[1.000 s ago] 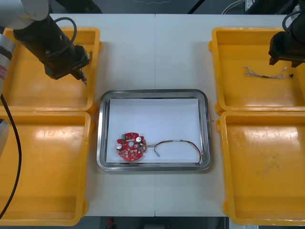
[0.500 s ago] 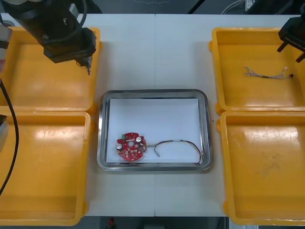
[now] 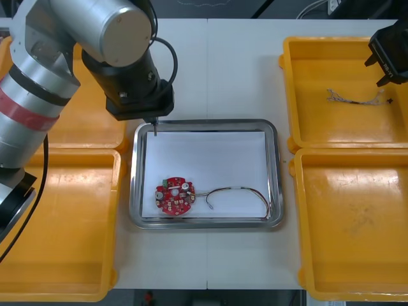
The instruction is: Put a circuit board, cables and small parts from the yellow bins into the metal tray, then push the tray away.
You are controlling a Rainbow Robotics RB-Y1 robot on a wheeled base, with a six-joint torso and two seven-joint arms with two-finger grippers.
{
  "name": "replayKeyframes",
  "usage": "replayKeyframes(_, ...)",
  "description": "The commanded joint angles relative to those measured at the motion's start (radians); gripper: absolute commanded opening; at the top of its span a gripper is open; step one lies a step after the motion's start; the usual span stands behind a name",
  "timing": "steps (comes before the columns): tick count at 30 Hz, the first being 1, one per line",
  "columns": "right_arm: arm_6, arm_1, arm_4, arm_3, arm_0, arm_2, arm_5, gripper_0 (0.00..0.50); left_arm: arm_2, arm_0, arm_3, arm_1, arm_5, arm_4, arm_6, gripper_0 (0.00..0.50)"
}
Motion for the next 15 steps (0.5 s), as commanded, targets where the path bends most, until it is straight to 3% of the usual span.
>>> replayKeyframes(1, -0.08, 0.023, 0.014, 0.088, -0.082, -0.064, -0.072, 0.5, -0.049, 0.058, -0.05, -0.008, -0.002, 0.013, -0.025, 0.001)
replayKeyframes(5, -0.145, 0.038, 0.029, 0.183, -0.108, -0.087, -0.148, 0.5, -0.103, 0.084, -0.05, 0.002, -0.036, 0.0, -0.024, 0.002)
replayKeyframes(12, -0.164, 0.069, 0.121, 0.316, -0.138, -0.131, -0.225, 0.5, -0.144, 0.139, -0.048, 0.021, -0.112, -0.04, -0.022, 0.0)
replayKeyframes(15, -0.168, 0.072, 0.124, 0.349, -0.138, -0.154, -0.239, 0.5, -0.163, 0.142, -0.04, 0.024, -0.126, -0.054, -0.022, 0.002)
